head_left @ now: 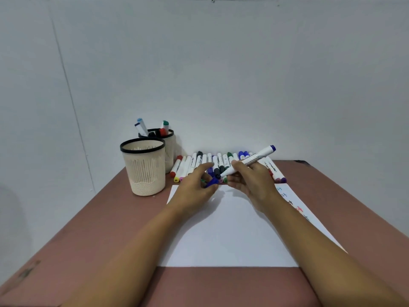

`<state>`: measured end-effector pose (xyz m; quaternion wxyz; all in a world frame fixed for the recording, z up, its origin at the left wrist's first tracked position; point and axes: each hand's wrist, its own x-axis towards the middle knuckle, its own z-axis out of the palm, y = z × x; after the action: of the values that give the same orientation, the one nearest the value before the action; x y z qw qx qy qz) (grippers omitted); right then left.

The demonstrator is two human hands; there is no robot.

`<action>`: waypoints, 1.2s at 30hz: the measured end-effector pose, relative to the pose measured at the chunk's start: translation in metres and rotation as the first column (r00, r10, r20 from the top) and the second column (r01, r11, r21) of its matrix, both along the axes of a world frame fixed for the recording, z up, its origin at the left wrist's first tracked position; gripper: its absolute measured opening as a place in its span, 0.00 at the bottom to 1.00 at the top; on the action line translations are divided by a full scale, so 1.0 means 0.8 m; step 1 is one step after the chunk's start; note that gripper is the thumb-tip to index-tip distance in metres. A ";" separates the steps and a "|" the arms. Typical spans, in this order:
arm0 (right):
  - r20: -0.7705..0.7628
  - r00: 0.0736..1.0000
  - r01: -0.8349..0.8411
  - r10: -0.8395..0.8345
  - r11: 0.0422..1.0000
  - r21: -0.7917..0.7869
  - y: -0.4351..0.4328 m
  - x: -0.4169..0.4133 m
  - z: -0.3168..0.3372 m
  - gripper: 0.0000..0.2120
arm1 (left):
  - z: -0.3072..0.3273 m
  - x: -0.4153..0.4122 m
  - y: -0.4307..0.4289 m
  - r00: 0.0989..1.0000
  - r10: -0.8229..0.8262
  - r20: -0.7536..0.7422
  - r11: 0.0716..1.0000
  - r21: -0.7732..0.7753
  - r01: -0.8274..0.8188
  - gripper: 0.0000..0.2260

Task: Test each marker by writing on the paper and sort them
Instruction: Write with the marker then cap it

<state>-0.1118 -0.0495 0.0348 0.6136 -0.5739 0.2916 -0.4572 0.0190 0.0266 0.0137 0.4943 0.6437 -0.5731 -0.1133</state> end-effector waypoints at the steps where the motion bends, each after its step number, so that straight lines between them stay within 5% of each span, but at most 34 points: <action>1: -0.007 1.000 -0.015 0.015 1.000 0.003 0.001 0.000 -0.001 0.06 | 0.000 -0.001 0.000 1.000 -0.007 0.011 1.000 -0.004 0.007 0.22; 7: -0.097 0.991 -0.096 0.094 0.995 -0.009 0.007 0.004 -0.009 0.06 | 0.001 -0.004 0.003 0.998 -0.032 0.055 0.997 -0.070 0.036 0.21; 13: -0.016 0.993 -0.114 0.115 0.990 0.085 0.012 -0.003 -0.005 0.11 | 0.005 -0.007 0.003 0.998 -0.029 -0.053 0.999 -0.030 0.027 0.01; 19: 0.108 0.977 -0.200 0.186 0.970 0.141 0.015 -0.003 -0.005 0.10 | 0.008 -0.012 0.008 0.988 -0.103 -0.114 0.995 -0.013 0.102 0.12; 28: 0.133 0.963 -0.255 0.234 0.952 0.170 0.013 -0.003 -0.007 0.08 | 0.013 -0.013 0.007 0.863 -0.230 -0.450 0.965 0.007 0.261 0.15; 36: -0.049 0.987 -0.151 0.154 0.986 0.064 0.009 -0.010 -0.003 0.07 | 0.019 -0.011 0.010 0.866 -0.133 -0.483 0.991 -0.072 0.112 0.04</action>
<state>-0.1197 -0.0425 0.0325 0.6557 -0.5880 0.2770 -0.3843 0.0102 0.0349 0.0291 0.6275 0.5464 -0.4724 -0.2905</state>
